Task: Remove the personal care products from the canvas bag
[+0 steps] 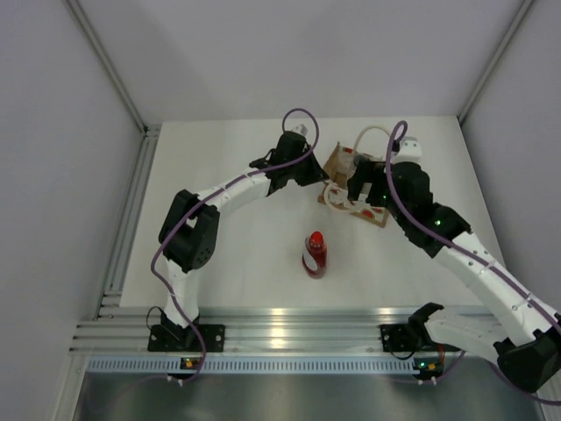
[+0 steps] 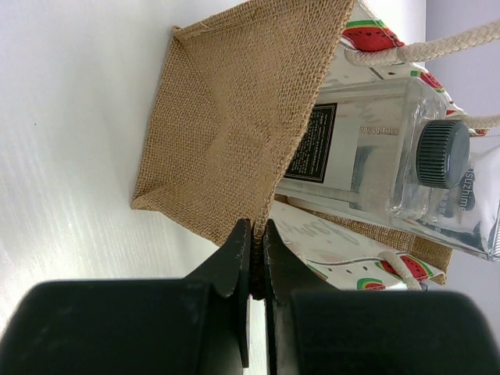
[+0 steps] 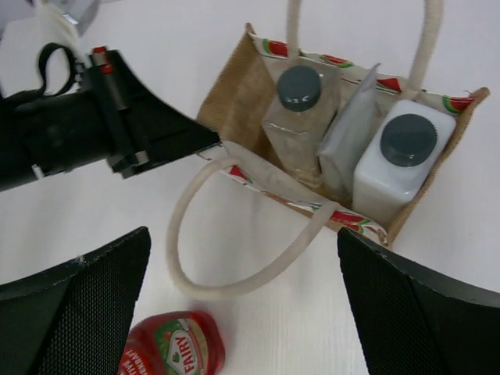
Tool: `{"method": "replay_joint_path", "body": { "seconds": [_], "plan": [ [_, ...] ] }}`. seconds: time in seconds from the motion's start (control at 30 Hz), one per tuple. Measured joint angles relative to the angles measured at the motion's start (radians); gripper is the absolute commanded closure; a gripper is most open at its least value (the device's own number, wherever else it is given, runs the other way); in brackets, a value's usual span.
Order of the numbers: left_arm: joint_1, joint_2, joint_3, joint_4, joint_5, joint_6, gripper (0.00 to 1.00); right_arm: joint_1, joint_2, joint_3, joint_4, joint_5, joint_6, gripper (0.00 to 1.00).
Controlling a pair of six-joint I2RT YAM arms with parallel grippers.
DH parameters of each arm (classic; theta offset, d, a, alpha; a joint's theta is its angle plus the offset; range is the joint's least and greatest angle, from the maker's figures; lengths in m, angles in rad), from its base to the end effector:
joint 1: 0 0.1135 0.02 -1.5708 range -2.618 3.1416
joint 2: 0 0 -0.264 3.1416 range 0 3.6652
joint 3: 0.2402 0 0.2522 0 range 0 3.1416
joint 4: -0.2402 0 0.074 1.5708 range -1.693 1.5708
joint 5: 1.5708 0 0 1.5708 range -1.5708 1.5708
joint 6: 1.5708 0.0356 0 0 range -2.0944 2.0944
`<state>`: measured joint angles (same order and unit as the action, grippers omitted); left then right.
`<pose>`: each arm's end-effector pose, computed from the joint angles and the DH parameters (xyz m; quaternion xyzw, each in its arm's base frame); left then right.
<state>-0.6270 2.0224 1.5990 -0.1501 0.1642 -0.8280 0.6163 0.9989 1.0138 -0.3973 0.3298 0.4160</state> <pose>0.3811 -0.2833 0.2459 -0.0488 0.8748 -0.3708 0.3081 0.1871 0.1184 0.3590 0.0097 0.8224 0.1543 0.5474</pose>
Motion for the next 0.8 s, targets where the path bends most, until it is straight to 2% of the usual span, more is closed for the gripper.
{"method": "replay_joint_path", "body": {
  "seconds": [0.1, 0.2, 0.37, 0.4, 0.5, 0.67, 0.7, 0.8],
  "plan": [
    [0.001, 0.0, 0.0, 0.0, 0.003, 0.0, 1.0, -0.065, 0.054, 0.036, -0.044, 0.012, 0.026, 0.01],
    [0.001, 0.0, 0.0, 0.0, 0.003, -0.001, 1.0, -0.077, 0.149, 0.11, -0.069, 0.032, 0.033, 0.01],
    [0.001, 0.0, 0.002, -0.001, 0.005, 0.0, 1.0, -0.077, 0.314, 0.263, -0.093, 0.132, 0.029, 0.16],
    [0.001, 0.0, 0.002, -0.001, 0.006, 0.0, 1.0, -0.078, 0.346, 0.296, -0.1, 0.159, 0.029, 0.25],
    [0.001, 0.0, 0.002, -0.001, 0.007, 0.0, 1.0, -0.079, 0.411, 0.351, -0.109, 0.208, 0.026, 0.37],
    [0.001, 0.0, 0.002, -0.001, 0.007, 0.0, 1.0, -0.081, 0.483, 0.42, -0.125, 0.257, 0.03, 0.44],
    [0.001, 0.0, 0.002, -0.001, 0.007, 0.0, 1.0, -0.081, 0.491, 0.429, -0.127, 0.262, 0.03, 0.49],
    [0.001, 0.0, 0.002, -0.001, 0.006, 0.001, 1.0, -0.082, 0.526, 0.463, -0.13, 0.283, 0.034, 0.49]
  ]
}}
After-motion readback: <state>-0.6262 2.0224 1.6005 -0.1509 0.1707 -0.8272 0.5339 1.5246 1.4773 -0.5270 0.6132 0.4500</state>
